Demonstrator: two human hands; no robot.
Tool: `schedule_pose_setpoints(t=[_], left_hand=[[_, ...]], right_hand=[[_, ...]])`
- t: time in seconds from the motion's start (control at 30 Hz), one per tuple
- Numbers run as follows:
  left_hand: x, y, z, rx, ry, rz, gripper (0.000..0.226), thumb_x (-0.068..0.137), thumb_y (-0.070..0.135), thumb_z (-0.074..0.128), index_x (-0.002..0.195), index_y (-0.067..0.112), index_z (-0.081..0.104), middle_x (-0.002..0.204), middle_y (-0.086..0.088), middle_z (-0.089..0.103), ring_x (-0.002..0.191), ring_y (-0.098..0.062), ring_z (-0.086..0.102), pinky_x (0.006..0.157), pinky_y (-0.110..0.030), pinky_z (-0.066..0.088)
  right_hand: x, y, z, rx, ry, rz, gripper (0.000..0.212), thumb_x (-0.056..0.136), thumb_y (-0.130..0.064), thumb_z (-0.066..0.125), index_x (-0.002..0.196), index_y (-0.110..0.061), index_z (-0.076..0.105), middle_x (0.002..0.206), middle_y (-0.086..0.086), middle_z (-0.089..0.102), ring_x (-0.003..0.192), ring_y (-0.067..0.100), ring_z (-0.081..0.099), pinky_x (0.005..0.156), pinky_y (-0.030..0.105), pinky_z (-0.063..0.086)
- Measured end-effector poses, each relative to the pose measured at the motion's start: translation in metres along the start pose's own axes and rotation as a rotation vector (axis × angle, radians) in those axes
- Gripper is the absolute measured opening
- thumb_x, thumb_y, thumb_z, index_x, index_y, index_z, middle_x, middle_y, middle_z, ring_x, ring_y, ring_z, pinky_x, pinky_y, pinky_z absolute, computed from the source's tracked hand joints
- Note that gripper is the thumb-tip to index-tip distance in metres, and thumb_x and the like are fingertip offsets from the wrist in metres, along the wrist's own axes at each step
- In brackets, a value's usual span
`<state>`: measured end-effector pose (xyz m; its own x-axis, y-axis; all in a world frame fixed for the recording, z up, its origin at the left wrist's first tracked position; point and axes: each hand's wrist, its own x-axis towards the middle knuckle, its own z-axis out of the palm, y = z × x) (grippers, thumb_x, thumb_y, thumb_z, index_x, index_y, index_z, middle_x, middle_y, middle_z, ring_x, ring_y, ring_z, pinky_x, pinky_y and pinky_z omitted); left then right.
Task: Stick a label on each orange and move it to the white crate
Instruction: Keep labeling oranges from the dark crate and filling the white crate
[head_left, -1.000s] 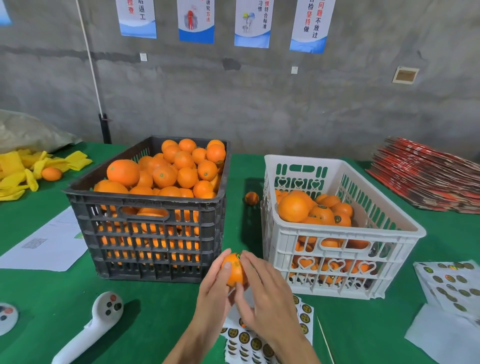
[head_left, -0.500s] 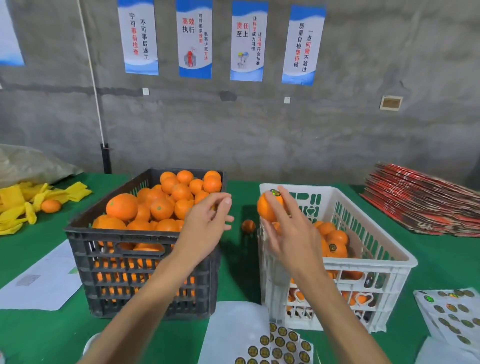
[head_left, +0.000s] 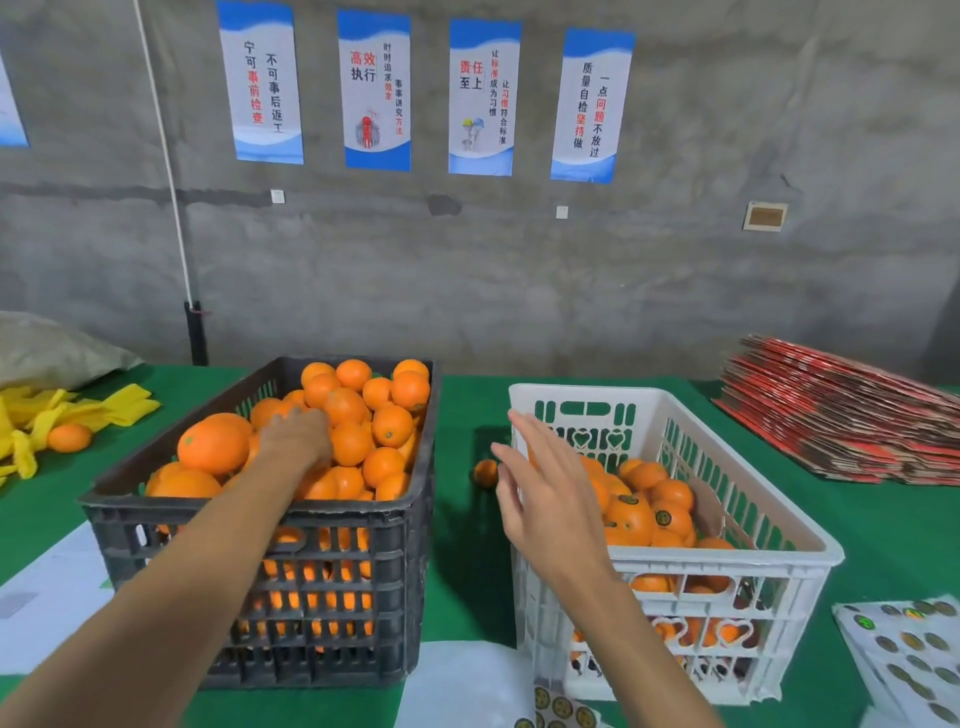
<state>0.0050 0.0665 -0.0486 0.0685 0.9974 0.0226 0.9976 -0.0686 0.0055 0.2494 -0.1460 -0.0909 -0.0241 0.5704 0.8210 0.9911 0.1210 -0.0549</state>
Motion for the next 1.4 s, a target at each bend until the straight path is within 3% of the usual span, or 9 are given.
schedule_pose_setpoints(t=[0.17,0.33,0.57,0.7,0.87,1.03,1.17,1.27,1.4], left_hand=[[-0.002,-0.006,-0.007,-0.047,0.098,0.015,0.046,0.094,0.024,0.067,0.137,0.012,0.054,0.134,-0.014,0.061,0.126,-0.032,0.058,0.109,-0.042,0.047],[-0.028,-0.006,-0.010,-0.522,0.275,0.103,0.065,0.084,0.032,0.085,0.143,0.016,0.061,0.136,-0.016,0.065,0.127,-0.035,0.059,0.105,-0.043,0.047],[-0.130,0.034,-0.005,-1.251,0.280,0.450,0.057,0.077,0.035,0.090,0.130,0.026,0.071,0.120,0.018,0.069,0.104,0.010,0.064,0.081,-0.002,0.046],[-0.190,0.049,0.028,-1.491,0.204,0.569,0.059,0.073,0.046,0.091,0.128,0.039,0.069,0.120,0.015,0.073,0.109,-0.004,0.071,0.086,-0.015,0.056],[-0.227,0.058,0.100,-1.535,0.073,0.485,0.061,0.073,0.056,0.086,0.129,0.052,0.062,0.121,0.016,0.072,0.109,-0.008,0.072,0.087,-0.024,0.060],[-0.239,0.070,0.173,-1.514,-0.166,0.362,0.061,0.080,0.046,0.085,0.135,0.042,0.058,0.125,0.012,0.069,0.107,-0.003,0.071,0.088,-0.020,0.058],[-0.240,0.073,0.215,-1.556,-0.229,0.208,0.065,0.087,0.046,0.077,0.143,0.021,0.056,0.128,0.001,0.067,0.112,-0.012,0.070,0.097,-0.038,0.060],[-0.240,0.075,0.230,-1.642,-0.208,0.120,0.044,0.095,0.034,0.071,0.134,0.018,0.060,0.126,-0.005,0.068,0.112,-0.018,0.070,0.086,-0.033,0.062],[-0.237,0.074,0.237,-1.715,-0.203,0.058,0.031,0.098,0.028,0.069,0.128,0.023,0.063,0.124,-0.003,0.068,0.112,-0.020,0.071,0.083,-0.030,0.062]], right_hand=[[-0.015,-0.007,0.006,0.063,-0.021,-0.030,0.025,0.094,-0.016,0.067,0.117,-0.013,0.074,0.148,0.008,0.056,0.139,0.025,0.050,0.115,0.044,0.042],[-0.023,-0.015,0.009,0.131,-0.041,-0.013,0.026,0.094,-0.017,0.066,0.119,-0.014,0.073,0.148,0.005,0.056,0.137,0.023,0.051,0.114,0.044,0.043],[-0.027,-0.047,0.005,0.307,-0.166,0.094,0.049,0.103,-0.036,0.054,0.149,-0.021,0.049,0.153,-0.005,0.049,0.140,0.010,0.044,0.117,0.028,0.035],[-0.049,-0.053,-0.005,0.507,-0.144,0.204,0.059,0.103,-0.043,0.052,0.156,-0.024,0.034,0.150,-0.009,0.050,0.130,0.006,0.052,0.103,0.021,0.046],[-0.119,-0.050,-0.004,0.533,-0.187,0.231,0.066,0.102,-0.050,0.048,0.160,-0.023,0.029,0.143,-0.005,0.054,0.120,0.010,0.059,0.093,0.027,0.053],[-0.189,-0.035,0.009,0.441,-0.478,0.373,0.065,0.100,-0.070,0.036,0.158,-0.046,0.020,0.139,-0.023,0.054,0.114,-0.003,0.057,0.091,0.020,0.050],[-0.218,-0.027,0.016,0.434,-0.678,0.289,0.053,0.095,-0.076,0.042,0.141,-0.050,0.044,0.127,-0.029,0.055,0.113,-0.011,0.047,0.097,0.028,0.046],[-0.229,-0.022,0.021,0.399,-0.757,0.171,0.066,0.089,-0.081,0.045,0.138,-0.038,0.060,0.145,-0.027,0.046,0.134,-0.007,0.035,0.115,0.024,0.029],[-0.225,-0.020,0.025,0.341,-0.764,0.090,0.065,0.089,-0.081,0.045,0.131,-0.037,0.068,0.144,-0.022,0.051,0.132,0.003,0.040,0.111,0.022,0.030]])
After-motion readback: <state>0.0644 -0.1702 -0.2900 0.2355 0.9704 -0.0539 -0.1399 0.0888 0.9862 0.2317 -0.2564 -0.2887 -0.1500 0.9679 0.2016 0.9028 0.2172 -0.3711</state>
